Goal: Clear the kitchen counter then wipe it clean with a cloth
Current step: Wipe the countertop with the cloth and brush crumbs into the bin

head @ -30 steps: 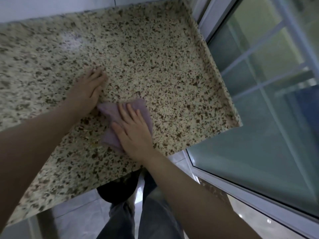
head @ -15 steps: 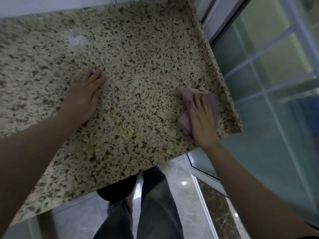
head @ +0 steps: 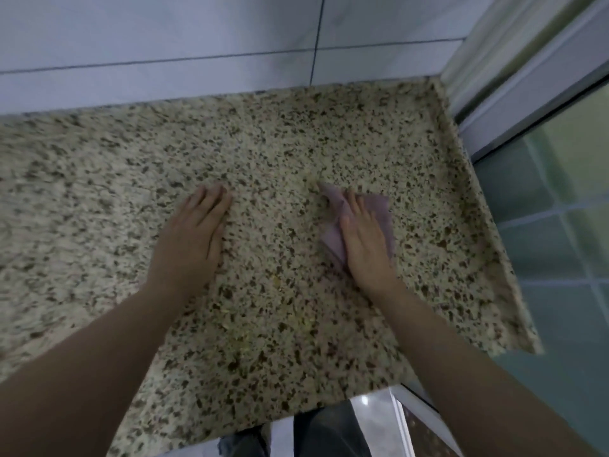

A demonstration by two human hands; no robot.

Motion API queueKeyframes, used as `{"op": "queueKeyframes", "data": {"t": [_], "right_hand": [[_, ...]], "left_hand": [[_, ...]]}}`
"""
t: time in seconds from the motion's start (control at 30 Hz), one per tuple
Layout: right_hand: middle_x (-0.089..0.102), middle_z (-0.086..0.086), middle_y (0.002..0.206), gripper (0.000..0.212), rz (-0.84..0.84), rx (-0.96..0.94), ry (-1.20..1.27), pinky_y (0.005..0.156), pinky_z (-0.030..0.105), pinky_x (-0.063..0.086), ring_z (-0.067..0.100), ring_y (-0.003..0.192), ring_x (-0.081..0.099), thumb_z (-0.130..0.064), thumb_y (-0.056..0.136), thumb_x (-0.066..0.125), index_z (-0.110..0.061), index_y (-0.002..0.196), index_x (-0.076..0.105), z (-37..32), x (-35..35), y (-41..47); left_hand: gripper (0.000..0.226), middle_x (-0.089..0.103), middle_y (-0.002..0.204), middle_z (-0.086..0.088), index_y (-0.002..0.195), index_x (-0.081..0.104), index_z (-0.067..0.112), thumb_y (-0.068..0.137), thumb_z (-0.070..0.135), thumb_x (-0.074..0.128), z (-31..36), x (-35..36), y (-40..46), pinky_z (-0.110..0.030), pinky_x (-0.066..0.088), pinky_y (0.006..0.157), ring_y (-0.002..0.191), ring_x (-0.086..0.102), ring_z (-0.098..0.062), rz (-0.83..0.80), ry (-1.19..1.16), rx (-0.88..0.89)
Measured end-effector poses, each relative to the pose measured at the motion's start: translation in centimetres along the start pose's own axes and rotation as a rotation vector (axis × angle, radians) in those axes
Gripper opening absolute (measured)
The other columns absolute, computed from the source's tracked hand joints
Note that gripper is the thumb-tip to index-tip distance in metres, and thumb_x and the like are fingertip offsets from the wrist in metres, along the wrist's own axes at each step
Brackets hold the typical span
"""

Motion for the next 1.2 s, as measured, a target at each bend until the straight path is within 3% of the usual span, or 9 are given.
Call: {"op": "queueKeyframes", "data": {"t": [0.1, 0.2, 0.33, 0.47, 0.57, 0.77, 0.9, 1.03, 1.2], "right_hand": [[0.032, 0.008, 0.159, 0.050, -0.055, -0.092, -0.094, 0.123, 0.039, 0.017, 0.021, 0.149, 0.024, -0.036, 0.108, 0.019, -0.017, 0.152, 0.034, -2.2, 0.3, 9.1], [0.042, 0.011, 0.154, 0.048, -0.054, -0.142, -0.173, 0.120, 0.033, 0.021, 0.025, 0.144, 0.034, -0.030, 0.109, 0.020, -0.014, 0.150, 0.039, -4.2, 0.8, 15.3], [0.043, 0.015, 0.149, 0.044, -0.153, -0.413, -0.346, 0.119, 0.039, 0.022, 0.027, 0.142, 0.034, -0.022, 0.109, 0.024, -0.006, 0.148, 0.039, -6.8, 3.5, 11.0], [0.011, -0.008, 0.165, 0.050, -0.283, -0.421, -0.283, 0.123, 0.030, 0.000, 0.007, 0.152, -0.002, -0.044, 0.107, 0.018, -0.034, 0.156, 0.016, -5.8, 7.2, 1.1], [0.008, -0.019, 0.162, 0.044, -0.281, -0.380, -0.229, 0.123, 0.025, 0.000, -0.003, 0.150, -0.002, -0.050, 0.106, 0.015, -0.054, 0.149, 0.007, -6.9, 7.0, 4.3], [0.034, 0.005, 0.159, 0.052, -0.205, -0.468, -0.424, 0.120, 0.043, 0.022, 0.024, 0.148, 0.027, -0.040, 0.106, 0.020, -0.022, 0.154, 0.030, -11.3, 9.9, 16.8], [0.031, -0.011, 0.158, 0.055, -0.236, -0.503, -0.262, 0.123, 0.025, 0.013, 0.004, 0.148, 0.019, -0.051, 0.104, 0.021, -0.027, 0.153, 0.030, -10.6, 9.6, 12.9], [0.006, -0.012, 0.165, 0.056, -0.371, -0.674, -0.410, 0.124, 0.034, 0.009, 0.008, 0.153, 0.003, -0.032, 0.108, 0.031, -0.034, 0.157, 0.005, -9.4, 12.7, 1.4], [0.017, -0.030, 0.156, 0.043, -0.397, -0.548, -0.187, 0.122, 0.023, 0.007, -0.009, 0.147, 0.009, -0.045, 0.108, 0.020, -0.049, 0.150, 0.019, -12.8, 12.9, 6.0]], "left_hand": [[0.052, 0.021, 0.164, 0.006, 0.156, 0.026, 0.024, 0.105, 0.034, 0.025, -0.3, 0.0, 0.0, -0.036, 0.009, 0.126, 0.153, 0.012, -0.013, 0.017, -0.020, -0.001], [0.052, 0.020, 0.164, 0.006, 0.157, 0.025, 0.024, 0.106, 0.034, 0.025, -0.1, 0.0, 0.2, -0.037, 0.011, 0.126, 0.153, 0.010, -0.011, 0.022, -0.022, 0.003], [0.053, 0.018, 0.164, 0.004, 0.156, 0.025, 0.021, 0.104, 0.030, 0.027, -0.2, 0.0, 0.1, -0.041, 0.016, 0.125, 0.154, 0.009, -0.013, 0.013, -0.025, 0.003], [0.054, 0.021, 0.164, 0.002, 0.155, 0.028, 0.017, 0.103, 0.028, 0.030, -0.1, -0.1, 0.1, -0.043, 0.021, 0.123, 0.153, 0.012, -0.015, 0.001, -0.041, -0.006], [0.053, 0.020, 0.164, 0.002, 0.156, 0.026, 0.015, 0.104, 0.028, 0.029, -0.2, -0.2, 0.2, -0.043, 0.022, 0.122, 0.153, 0.013, -0.015, 0.008, -0.058, -0.008], [0.053, 0.019, 0.165, 0.002, 0.157, 0.024, 0.017, 0.105, 0.029, 0.028, -0.7, 0.3, 0.1, -0.040, 0.017, 0.124, 0.153, 0.010, -0.014, 0.032, -0.036, -0.014], [0.052, 0.026, 0.162, -0.003, 0.155, 0.029, 0.013, 0.105, 0.028, 0.029, -0.6, -0.2, 0.2, -0.039, 0.015, 0.125, 0.152, 0.017, -0.017, 0.039, -0.067, -0.029], [0.052, 0.030, 0.160, -0.011, 0.152, 0.032, 0.004, 0.104, 0.024, 0.027, -0.9, -1.6, -0.9, -0.041, 0.017, 0.125, 0.150, 0.024, -0.024, 0.044, -0.157, -0.025], [0.055, 0.024, 0.163, -0.009, 0.155, 0.024, 0.007, 0.105, 0.029, 0.021, -8.9, -3.8, -4.7, -0.041, 0.012, 0.125, 0.152, 0.017, -0.023, 0.107, -0.067, -0.348]]}}
Point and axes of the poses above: each hand's wrist, its own y-axis towards the middle knuckle, its own x-axis out of the palm, z = x × y, the point moved 9 cm from there along y, towards the middle knuckle
